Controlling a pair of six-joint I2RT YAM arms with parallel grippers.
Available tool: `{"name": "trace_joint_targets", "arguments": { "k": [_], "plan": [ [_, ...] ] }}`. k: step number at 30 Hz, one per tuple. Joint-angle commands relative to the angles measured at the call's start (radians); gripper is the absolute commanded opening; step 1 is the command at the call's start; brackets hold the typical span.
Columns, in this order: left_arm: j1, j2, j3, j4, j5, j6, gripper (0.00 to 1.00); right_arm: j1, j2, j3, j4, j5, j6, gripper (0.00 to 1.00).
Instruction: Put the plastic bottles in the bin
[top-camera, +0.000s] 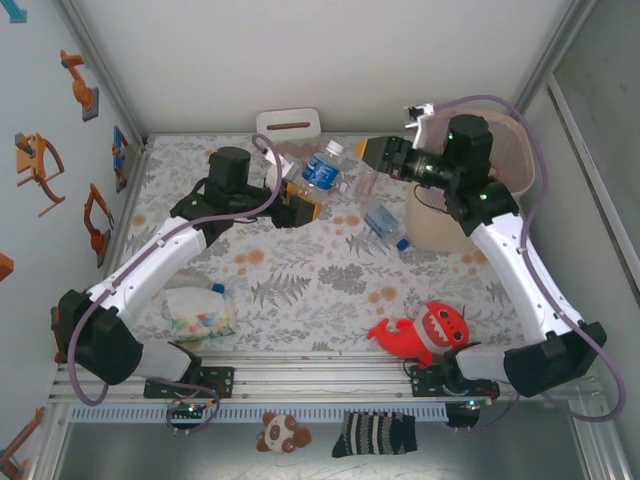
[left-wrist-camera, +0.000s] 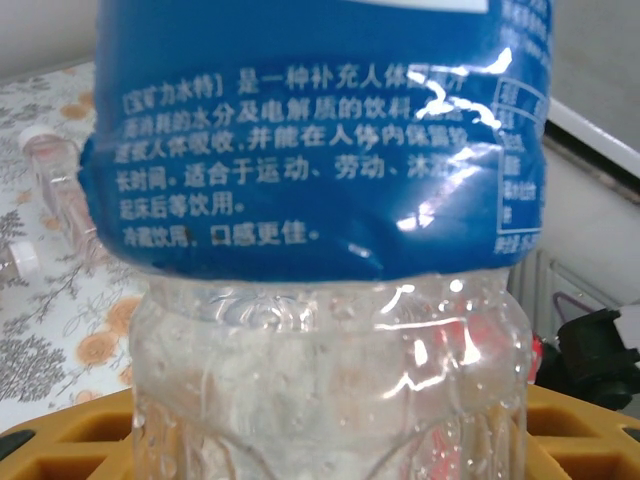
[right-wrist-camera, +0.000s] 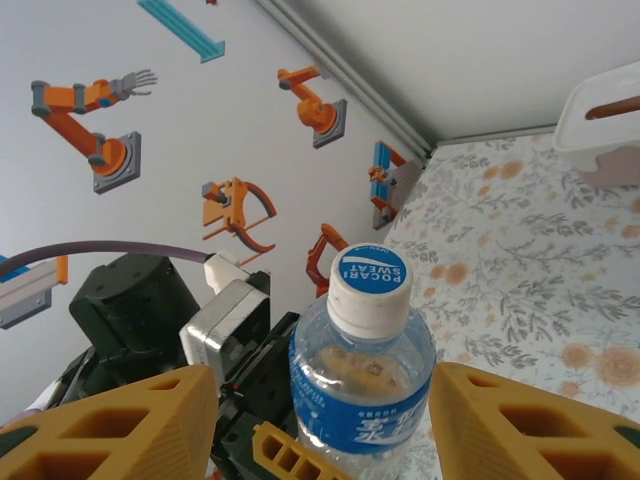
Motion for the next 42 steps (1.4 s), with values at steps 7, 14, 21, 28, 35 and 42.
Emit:
{"name": "trace_joint_targets", "arguments": {
  "k": [7, 14, 21, 28, 35, 42],
  "plan": [
    [-0.021, -0.046, -0.015, 0.071, 0.056, -0.045, 0.52, 0.078, 0.081, 0.078, 0.060, 0.010, -0.004, 0.54],
    [-0.030, -0.054, -0.025, 0.070, 0.052, -0.040, 0.52, 0.118, 0.128, 0.106, 0.090, 0.023, 0.016, 0.52],
    [-0.032, -0.070, -0.044, 0.069, 0.038, -0.036, 0.52, 0.123, 0.139, 0.116, 0.070, 0.030, 0.011, 0.46],
    [-0.032, -0.079, -0.053, 0.078, 0.024, -0.035, 0.54, 0.131, 0.134, 0.130, 0.019, 0.056, -0.017, 0.30],
    [-0.032, -0.088, -0.066, 0.095, 0.010, -0.045, 0.65, 0.134, 0.131, 0.136, -0.007, 0.079, -0.021, 0.18],
    [-0.032, -0.124, -0.085, 0.105, -0.027, -0.044, 0.78, 0.132, 0.125, 0.175, -0.103, 0.172, -0.094, 0.17]
  ]
}}
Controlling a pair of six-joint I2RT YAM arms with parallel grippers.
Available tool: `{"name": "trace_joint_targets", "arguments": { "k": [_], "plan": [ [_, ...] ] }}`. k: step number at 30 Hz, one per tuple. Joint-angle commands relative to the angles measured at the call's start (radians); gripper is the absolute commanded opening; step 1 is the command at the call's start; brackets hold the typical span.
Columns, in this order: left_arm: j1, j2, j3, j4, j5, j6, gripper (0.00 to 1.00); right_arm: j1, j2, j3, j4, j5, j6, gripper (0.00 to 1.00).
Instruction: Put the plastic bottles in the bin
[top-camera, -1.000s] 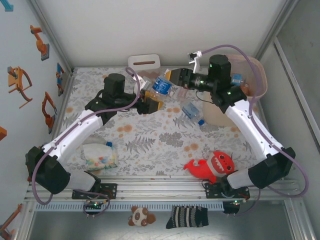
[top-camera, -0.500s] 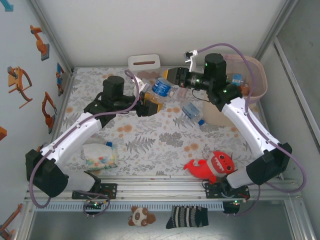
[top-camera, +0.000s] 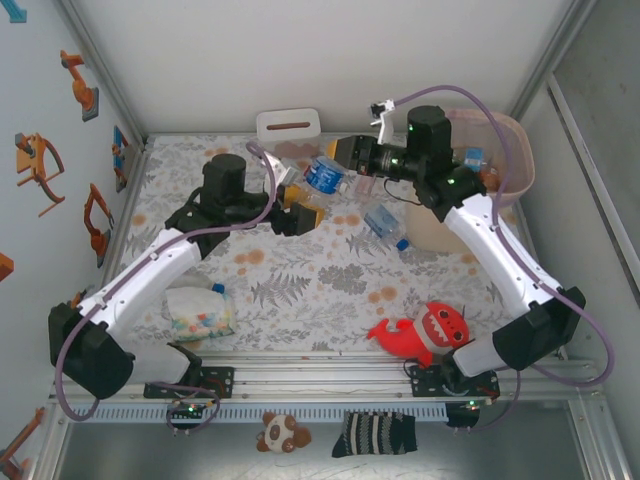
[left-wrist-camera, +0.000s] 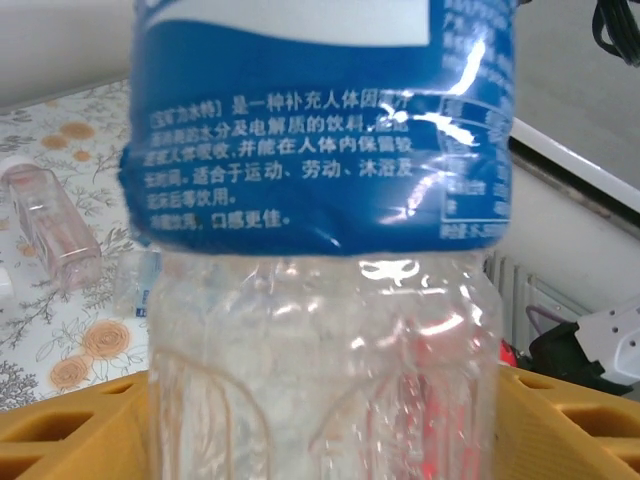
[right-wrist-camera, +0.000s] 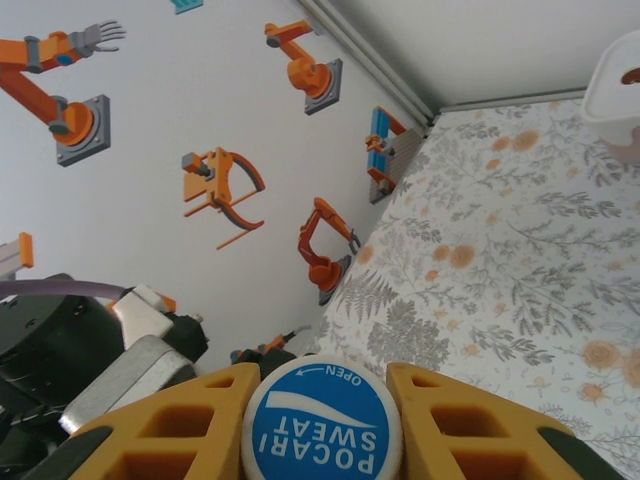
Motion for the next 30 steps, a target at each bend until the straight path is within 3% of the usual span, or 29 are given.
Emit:
{"name": "trace_joint_targets", "arguments": {
  "k": [1, 11, 25, 30],
  "plan": [
    [-0.005, -0.048, -0.018, 0.027, -0.019, 0.003, 0.79, 0.004, -0.020, 0.065, -0.064, 0.077, -0.068, 0.17],
    [-0.005, -0.100, -0.040, 0.005, -0.051, 0.012, 0.81, -0.099, -0.049, 0.150, -0.201, 0.168, -0.144, 0.17],
    [-0.005, -0.131, -0.052, -0.030, -0.075, 0.017, 0.82, -0.449, -0.110, 0.273, -0.368, 0.203, -0.243, 0.18],
    [-0.005, -0.157, -0.067, -0.029, -0.093, 0.015, 0.81, -0.522, -0.077, 0.339, -0.429, 0.275, -0.322, 0.18]
  ]
}}
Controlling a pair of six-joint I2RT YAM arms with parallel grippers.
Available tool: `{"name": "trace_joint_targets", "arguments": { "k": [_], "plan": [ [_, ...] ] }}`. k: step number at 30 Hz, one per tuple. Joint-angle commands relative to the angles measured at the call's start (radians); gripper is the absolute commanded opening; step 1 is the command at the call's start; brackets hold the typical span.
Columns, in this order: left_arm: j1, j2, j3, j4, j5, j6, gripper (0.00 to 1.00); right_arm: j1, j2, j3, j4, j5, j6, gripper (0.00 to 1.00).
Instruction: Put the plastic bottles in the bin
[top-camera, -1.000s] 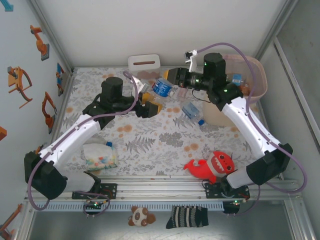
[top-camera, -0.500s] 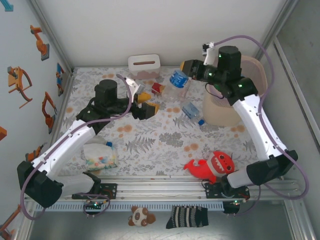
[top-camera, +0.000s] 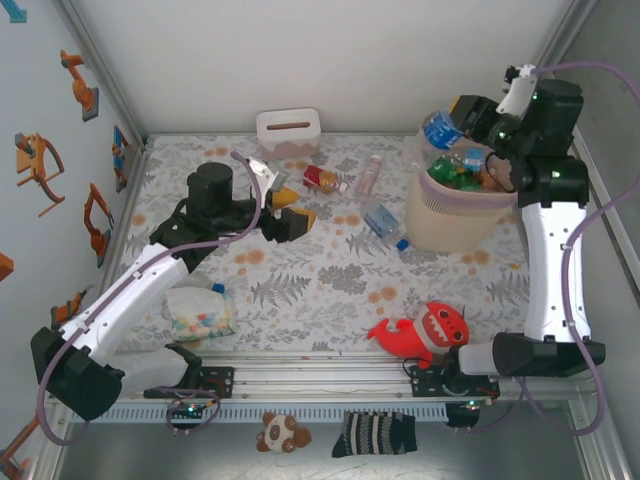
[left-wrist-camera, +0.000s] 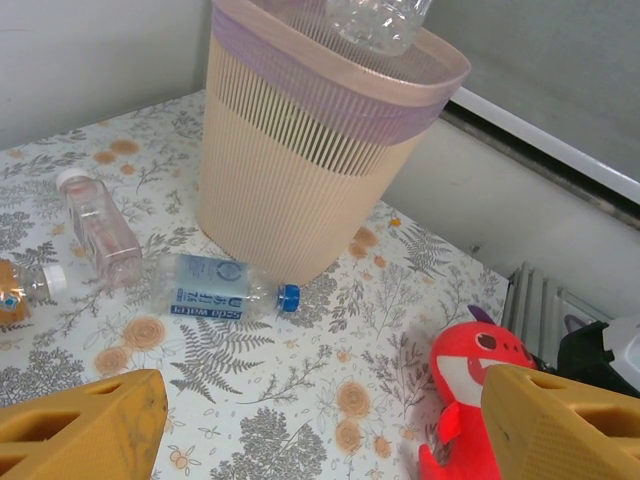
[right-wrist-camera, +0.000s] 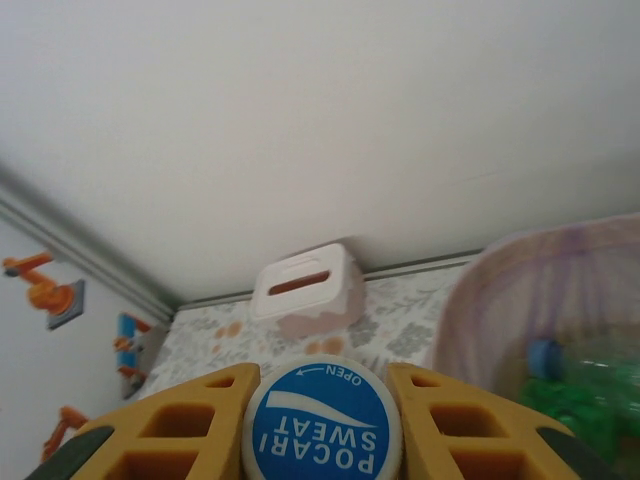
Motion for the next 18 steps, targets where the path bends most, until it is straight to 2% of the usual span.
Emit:
{"name": "trace_joint_targets", "arguments": {
  "k": [1, 7, 18],
  "plan": [
    [-0.005, -0.042, -0.014, -0.010, -0.013, 0.015, 0.81, -0.024, 0.015, 0.064, -0.064, 0.084, -0.104, 0.18],
    [-0.006, -0.061, -0.019, -0.032, -0.028, 0.023, 0.82, -0.044, 0.069, 0.124, -0.128, 0.217, -0.211, 0.18],
    [-0.005, -0.050, -0.017, -0.029, -0.029, 0.017, 0.82, -0.061, 0.153, 0.138, -0.287, 0.247, -0.257, 0.19]
  ]
}}
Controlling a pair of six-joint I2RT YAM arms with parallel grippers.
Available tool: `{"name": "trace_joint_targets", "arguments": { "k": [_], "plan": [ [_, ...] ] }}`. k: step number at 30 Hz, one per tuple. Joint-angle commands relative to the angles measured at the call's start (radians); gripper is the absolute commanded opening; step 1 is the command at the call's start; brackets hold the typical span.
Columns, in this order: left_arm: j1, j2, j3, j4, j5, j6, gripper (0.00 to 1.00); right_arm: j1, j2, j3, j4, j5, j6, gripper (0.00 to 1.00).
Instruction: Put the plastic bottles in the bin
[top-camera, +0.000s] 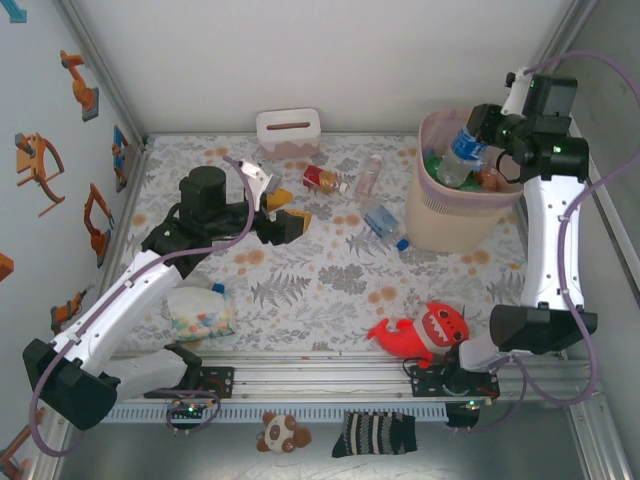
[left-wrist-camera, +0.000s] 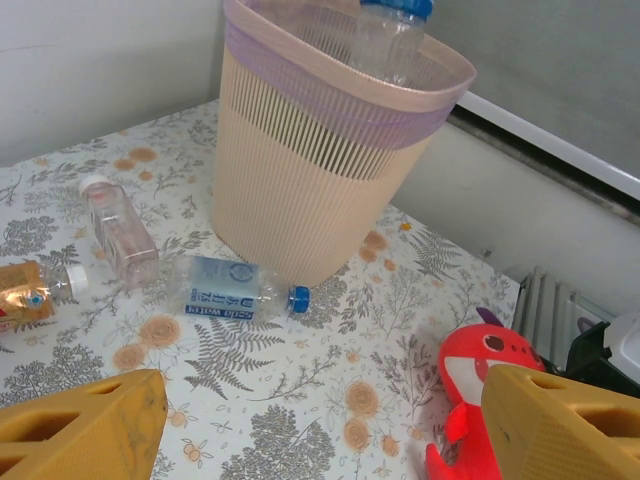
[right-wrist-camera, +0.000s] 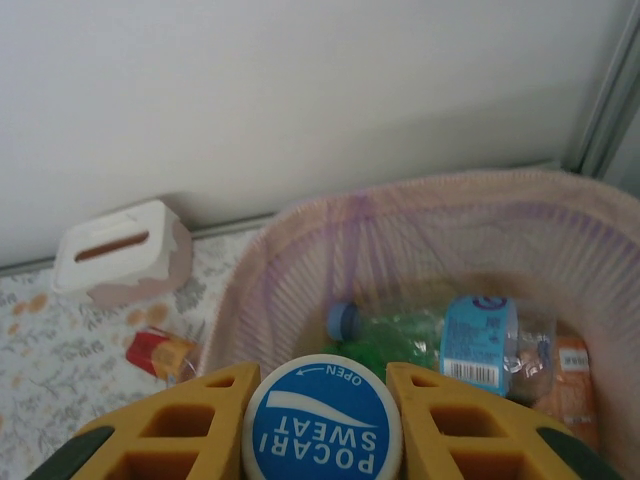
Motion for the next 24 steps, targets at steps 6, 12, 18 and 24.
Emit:
{"name": "trace_joint_targets", "arguments": {
  "k": [6, 12, 18, 24],
  "plan": [
    [-0.005, 0.011, 0.000, -0.004, 0.006, 0.006, 0.82, -0.020, 0.031, -0.049, -0.085, 0.009, -0.015, 0.19],
    [-0.006, 0.017, -0.002, -0.005, 0.007, 0.000, 0.82, -0.042, 0.085, -0.111, -0.078, -0.090, 0.032, 0.20],
    [-0.006, 0.015, -0.007, -0.003, 0.006, 0.000, 0.82, -0.090, 0.138, -0.183, -0.013, -0.195, 0.075, 0.20],
    [-0.007, -0.001, -0.020, 0.000, 0.003, -0.003, 0.82, -0.110, 0.173, -0.219, -0.011, -0.158, 0.073, 0.21]
  ]
}}
